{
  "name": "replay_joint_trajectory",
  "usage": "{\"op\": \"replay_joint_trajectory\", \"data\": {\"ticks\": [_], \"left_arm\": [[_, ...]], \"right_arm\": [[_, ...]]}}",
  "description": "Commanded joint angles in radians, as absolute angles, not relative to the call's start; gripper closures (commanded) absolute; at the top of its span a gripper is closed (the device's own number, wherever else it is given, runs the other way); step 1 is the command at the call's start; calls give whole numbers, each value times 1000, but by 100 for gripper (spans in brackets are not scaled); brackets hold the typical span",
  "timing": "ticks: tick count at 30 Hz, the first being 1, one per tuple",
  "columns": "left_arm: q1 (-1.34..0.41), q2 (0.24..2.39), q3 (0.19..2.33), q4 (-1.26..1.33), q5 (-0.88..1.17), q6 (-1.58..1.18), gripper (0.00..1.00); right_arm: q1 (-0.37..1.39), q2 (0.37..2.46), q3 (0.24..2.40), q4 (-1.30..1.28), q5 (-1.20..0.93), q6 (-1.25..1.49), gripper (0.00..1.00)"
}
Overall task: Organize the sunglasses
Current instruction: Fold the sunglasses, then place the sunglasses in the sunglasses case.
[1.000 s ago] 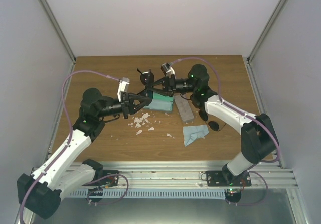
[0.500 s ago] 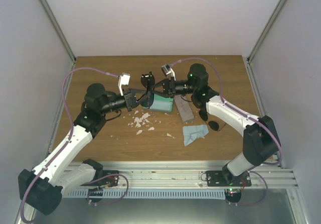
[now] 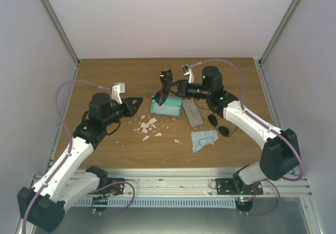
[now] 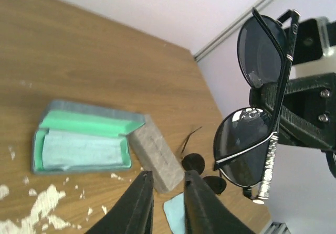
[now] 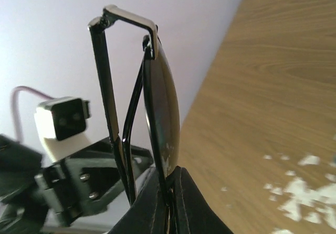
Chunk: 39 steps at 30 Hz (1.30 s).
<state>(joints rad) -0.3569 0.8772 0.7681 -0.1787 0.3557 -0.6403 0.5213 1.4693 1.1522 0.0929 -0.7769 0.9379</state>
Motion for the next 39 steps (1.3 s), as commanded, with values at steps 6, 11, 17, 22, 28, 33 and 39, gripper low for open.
{"op": "replay_joint_trajectory", "data": {"ticks": [6, 11, 17, 22, 28, 33, 39], "left_arm": [[-338, 1191, 809, -185, 273, -676, 72], [-332, 1459, 885, -149, 237, -681, 76], [-311, 1677, 947, -117, 184, -684, 84], [-304, 1778, 986, -86, 230, -659, 84], [-305, 1847, 999, -56, 341, -625, 84], [-305, 1843, 987, -77, 337, -603, 84], [-273, 1760, 944, -125, 254, -636, 84]], "right_arm": [[519, 1468, 987, -98, -369, 925, 100], [517, 1451, 908, -84, -307, 964, 100], [517, 1478, 879, -96, -283, 1055, 99], [532, 1517, 872, -55, -265, 1189, 99], [558, 1571, 952, -58, -222, 1138, 99], [559, 1613, 1057, -94, -218, 817, 100], [549, 1673, 1157, -179, -319, 307, 100]]}}
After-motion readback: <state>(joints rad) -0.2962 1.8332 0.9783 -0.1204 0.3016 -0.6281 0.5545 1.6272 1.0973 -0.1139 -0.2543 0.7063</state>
